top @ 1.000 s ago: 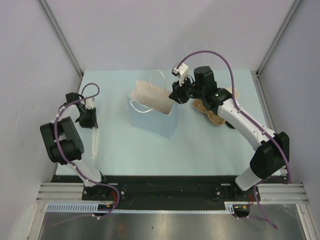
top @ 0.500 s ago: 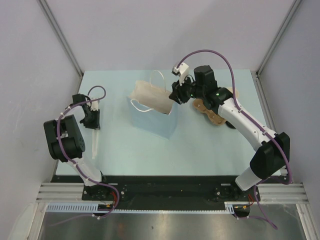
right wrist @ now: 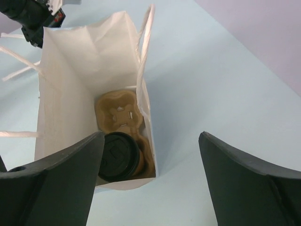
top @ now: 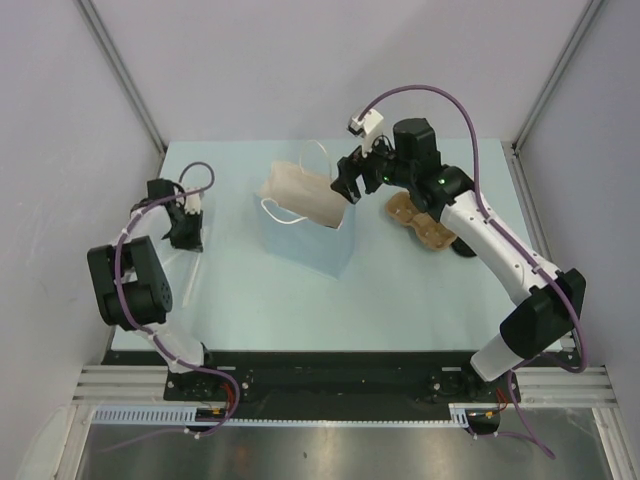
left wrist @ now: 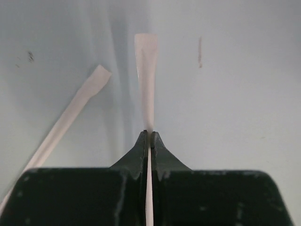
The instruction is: Pack the takeout coffee
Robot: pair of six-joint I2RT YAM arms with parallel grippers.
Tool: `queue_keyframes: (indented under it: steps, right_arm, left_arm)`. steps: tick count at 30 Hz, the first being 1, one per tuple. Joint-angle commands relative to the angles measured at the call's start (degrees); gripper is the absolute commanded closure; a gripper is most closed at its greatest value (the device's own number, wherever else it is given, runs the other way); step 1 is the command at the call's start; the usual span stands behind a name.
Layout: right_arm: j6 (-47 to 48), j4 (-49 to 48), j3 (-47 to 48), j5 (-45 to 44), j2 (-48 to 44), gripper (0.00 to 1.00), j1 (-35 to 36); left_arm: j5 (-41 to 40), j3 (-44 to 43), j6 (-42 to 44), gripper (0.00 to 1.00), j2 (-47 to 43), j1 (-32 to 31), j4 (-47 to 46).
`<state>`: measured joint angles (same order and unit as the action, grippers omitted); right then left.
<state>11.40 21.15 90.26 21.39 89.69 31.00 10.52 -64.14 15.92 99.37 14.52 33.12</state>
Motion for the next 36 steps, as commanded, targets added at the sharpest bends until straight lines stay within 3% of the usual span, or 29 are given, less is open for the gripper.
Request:
queue_keyframes:
  steps: [1,6,10,14,17,21,27,36]
  right_arm:
    - [-1.1,0.1,5.0,-1.2,-2.3,0.10,0.1]
    - [-3.0,-0.4,8.0,0.5,-2.5,0.10,0.2]
    - [-5.7,-3.3,9.7,4.6,-3.4,0.10,0.3]
    - [-8.1,-5.9,11.0,7.5,-3.8,0.10,0.5]
    - [-9.0,-6.0,12.7,8.8,-3.6,0.09,0.8]
    - [-8.4,-4.8,12.3,6.6,-4.4,0.09,0.5]
    - [-10.1,-3.7,9.1,2.7,-7.2,0.09,-3.0]
    - [-11.1,-0.9,3.4,2.6,-11.7,0.08,-7.7]
  left_arm:
    - [7.6,-9.8,-3.4,1.00,-8.7,-1.1,5.8]
    - [20.0,-20.9,-4.6,1.00,-15.2,-2.3,10.8]
    - [30.1,-23.3,-4.5,1.00,-21.5,-5.1,5.9]
    - [39.8,-23.0,-5.5,1.00,-28.9,-9.3,-9.1]
    - [42.3,-21.3,-5.1,1.00,-31.8,-14.0,-21.0]
    - [45.2,-23.8,-6.3,1.00,-30.6,-21.4,-29.9]
    - [49.9,-26.5,-0.9,1.00,-25.5,-29.3,-30.4]
    - [52.3,-22.9,11.4,1.00,-20.4,-34.6,-22.3]
